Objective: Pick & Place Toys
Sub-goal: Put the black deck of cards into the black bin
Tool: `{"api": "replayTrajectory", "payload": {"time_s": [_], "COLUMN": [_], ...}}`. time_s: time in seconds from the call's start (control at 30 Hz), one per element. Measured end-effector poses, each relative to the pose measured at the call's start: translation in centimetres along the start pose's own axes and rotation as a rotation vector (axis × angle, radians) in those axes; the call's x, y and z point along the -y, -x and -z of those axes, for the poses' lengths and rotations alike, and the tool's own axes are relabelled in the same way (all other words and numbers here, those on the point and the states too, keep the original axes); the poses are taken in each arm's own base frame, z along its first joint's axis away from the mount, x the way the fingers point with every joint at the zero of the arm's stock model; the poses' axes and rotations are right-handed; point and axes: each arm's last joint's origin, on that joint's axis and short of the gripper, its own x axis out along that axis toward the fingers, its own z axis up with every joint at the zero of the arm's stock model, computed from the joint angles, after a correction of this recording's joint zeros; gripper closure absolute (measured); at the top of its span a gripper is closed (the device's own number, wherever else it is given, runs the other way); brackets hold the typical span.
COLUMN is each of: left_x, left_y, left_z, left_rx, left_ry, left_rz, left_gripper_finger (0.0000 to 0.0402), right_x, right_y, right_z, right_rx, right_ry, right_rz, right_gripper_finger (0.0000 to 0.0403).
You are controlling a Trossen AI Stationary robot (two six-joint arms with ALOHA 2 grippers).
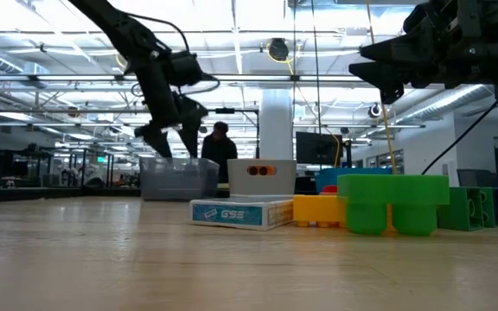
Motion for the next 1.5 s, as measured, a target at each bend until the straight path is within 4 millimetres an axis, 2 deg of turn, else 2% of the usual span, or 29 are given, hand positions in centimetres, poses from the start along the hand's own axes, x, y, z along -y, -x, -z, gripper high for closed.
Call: {"api": "replayTrajectory", "payload": {"time_s": [0.17, 0.33, 0.53, 0.7, 0.9, 1.03, 1.27, 1.5], "left_x": [0.4, 2.4, 6.1, 8.7, 9.8, 11.0, 12.6, 12.6], "left_y": [3.8, 7.8, 9.8, 10.0, 9.9, 9.4, 7.8, 7.0], "left_z": [-0.4, 0.4, 3.0, 5.0, 6.2, 7.8, 12.5, 14.5], "left_rx": [0.108, 0.230, 0.391, 0.467, 0.495, 0.507, 0.467, 0.425], "left_ry": [-0.007, -0.068, -0.176, -0.238, -0.287, -0.298, -0.382, -0.340], "left_rz": [0.049, 0.105, 0.188, 0.271, 0.284, 0.412, 0.528, 0.548], "left_gripper_finger": [0.0030, 0.0030, 0.0030, 0.0030, 0.0030, 0.0030, 0.0030, 0.0030], "right_x": [0.0, 0.0, 0.0, -0.2, -0.7, -0.9, -1.3, -1.6], "right_y": [0.0, 0.0, 0.0, -0.4, -3.3, -4.2, -4.7, -6.1], "right_z": [0.0, 0.1, -0.3, -1.4, -6.9, -9.5, -9.5, -8.4], "right_rx": [-0.001, -0.005, 0.030, 0.081, 0.023, -0.094, -0.101, -0.120], "right_ry": [0.000, -0.001, -0.031, -0.097, 0.006, 0.060, 0.118, 0.122], "right_rz": [0.003, 0.004, -0.006, -0.018, -0.033, 0.004, -0.017, 0.038], "right_gripper_finger": [0.0211, 0.0211, 0.0211, 0.0211, 0.0211, 0.0210, 0.0174, 0.0112]}}
